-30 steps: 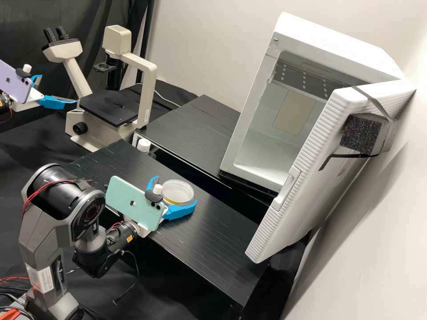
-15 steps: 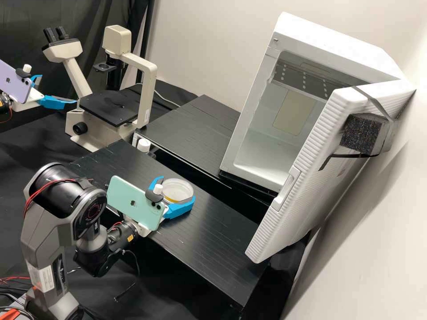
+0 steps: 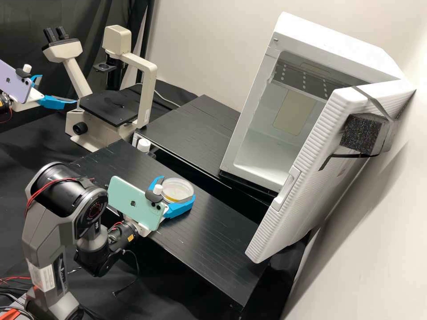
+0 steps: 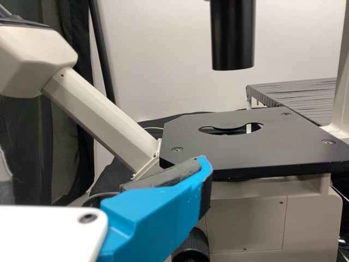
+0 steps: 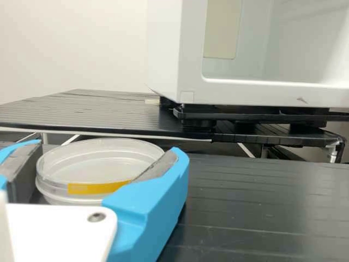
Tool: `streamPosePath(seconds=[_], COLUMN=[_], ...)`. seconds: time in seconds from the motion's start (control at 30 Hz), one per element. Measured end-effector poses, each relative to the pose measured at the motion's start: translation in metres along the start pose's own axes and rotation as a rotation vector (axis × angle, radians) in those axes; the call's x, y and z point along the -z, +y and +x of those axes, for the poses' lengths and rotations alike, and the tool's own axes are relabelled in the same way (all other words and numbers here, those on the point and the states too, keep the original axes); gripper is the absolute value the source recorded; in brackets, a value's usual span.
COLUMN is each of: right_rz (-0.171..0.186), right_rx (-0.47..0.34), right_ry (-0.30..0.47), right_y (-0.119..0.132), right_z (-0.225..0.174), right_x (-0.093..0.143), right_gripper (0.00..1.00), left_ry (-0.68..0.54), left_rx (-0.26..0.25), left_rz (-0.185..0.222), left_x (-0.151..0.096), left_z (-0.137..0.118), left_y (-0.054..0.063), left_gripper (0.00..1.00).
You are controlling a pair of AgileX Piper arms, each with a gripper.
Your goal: Return the petri dish to the incubator.
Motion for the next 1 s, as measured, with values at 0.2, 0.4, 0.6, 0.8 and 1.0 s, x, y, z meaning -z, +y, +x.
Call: streamPosePath(seconds=[0.2, 0.4, 0.6, 0.8, 1.0], right_rz=[-0.021, -0.031, -0.047, -0.062, -0.065], right_rx=[-0.011, -0.106, -0.272, -0.37, -0.411], right_ry=[0.033, -0.007, -0.013, -0.019, -0.024], right_y=[0.013, 0.045, 0.092, 0.134, 0.165], right_z=[-0.002, 0.013, 0.054, 0.1, 0.148], right_x=[0.0, -0.009, -0.021, -0.028, -0.034], right_gripper=[0.0, 0.0, 0.0, 0.0, 0.0], left_ry=[0.0, 0.0, 0.0, 0.0, 0.0], left_rx=[0.0, 0.0, 0.0, 0.0, 0.0], left_rz=[0.0, 0.0, 0.0, 0.0, 0.0], left_x=[0.0, 0.0, 0.0, 0.0, 0.0], left_z=[0.0, 0.0, 0.0, 0.0, 0.0], left_y=[0.0, 0.0, 0.0, 0.0, 0.0], left_gripper=[1.0, 1.0, 1.0, 1.0, 1.0])
